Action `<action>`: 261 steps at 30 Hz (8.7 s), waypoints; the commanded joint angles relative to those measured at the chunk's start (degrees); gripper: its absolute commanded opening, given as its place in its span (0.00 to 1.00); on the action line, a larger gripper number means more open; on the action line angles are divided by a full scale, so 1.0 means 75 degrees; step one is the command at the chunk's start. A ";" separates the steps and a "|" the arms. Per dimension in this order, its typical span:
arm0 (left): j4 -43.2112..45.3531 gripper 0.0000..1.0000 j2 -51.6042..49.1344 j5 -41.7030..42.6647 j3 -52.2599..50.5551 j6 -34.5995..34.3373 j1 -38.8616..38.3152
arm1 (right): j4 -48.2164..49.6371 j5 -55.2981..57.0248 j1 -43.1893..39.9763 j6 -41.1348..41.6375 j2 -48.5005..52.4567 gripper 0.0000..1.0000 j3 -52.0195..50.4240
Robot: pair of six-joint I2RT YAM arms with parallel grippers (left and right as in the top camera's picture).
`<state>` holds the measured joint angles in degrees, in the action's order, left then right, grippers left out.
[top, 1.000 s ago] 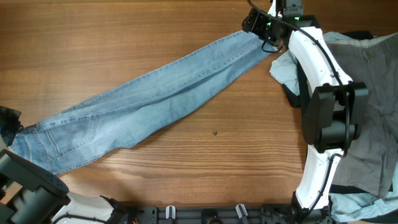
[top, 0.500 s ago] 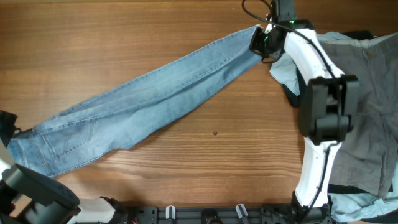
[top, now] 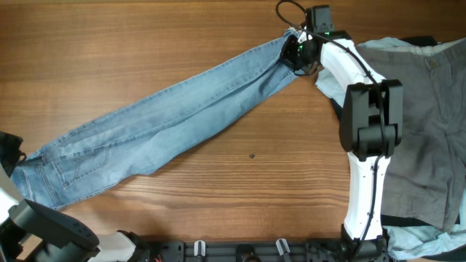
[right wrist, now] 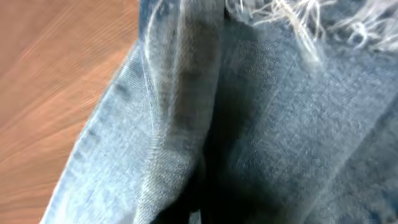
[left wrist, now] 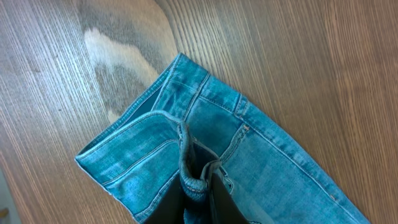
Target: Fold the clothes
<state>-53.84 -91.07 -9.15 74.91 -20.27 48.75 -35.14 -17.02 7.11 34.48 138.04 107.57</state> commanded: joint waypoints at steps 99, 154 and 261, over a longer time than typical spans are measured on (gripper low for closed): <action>0.0297 0.71 -0.0358 -0.0184 -0.1419 -0.0781 0.0801 | -0.2212 0.0370 -0.0259 -0.2600 -0.1285 0.59 -0.0198; -0.2040 0.65 -0.1475 0.2669 0.1818 0.2145 -0.1195 | -0.1562 0.0323 -0.1250 -0.4599 -0.0090 0.09 -0.0198; -0.0178 0.64 0.1317 0.4864 -0.0490 0.3640 -0.2850 | -0.0959 0.0122 -0.0775 -0.2398 -0.1705 0.48 -0.3037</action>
<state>-55.11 -83.70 27.24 70.15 7.20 27.07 -43.13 -15.09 1.52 17.82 122.28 85.86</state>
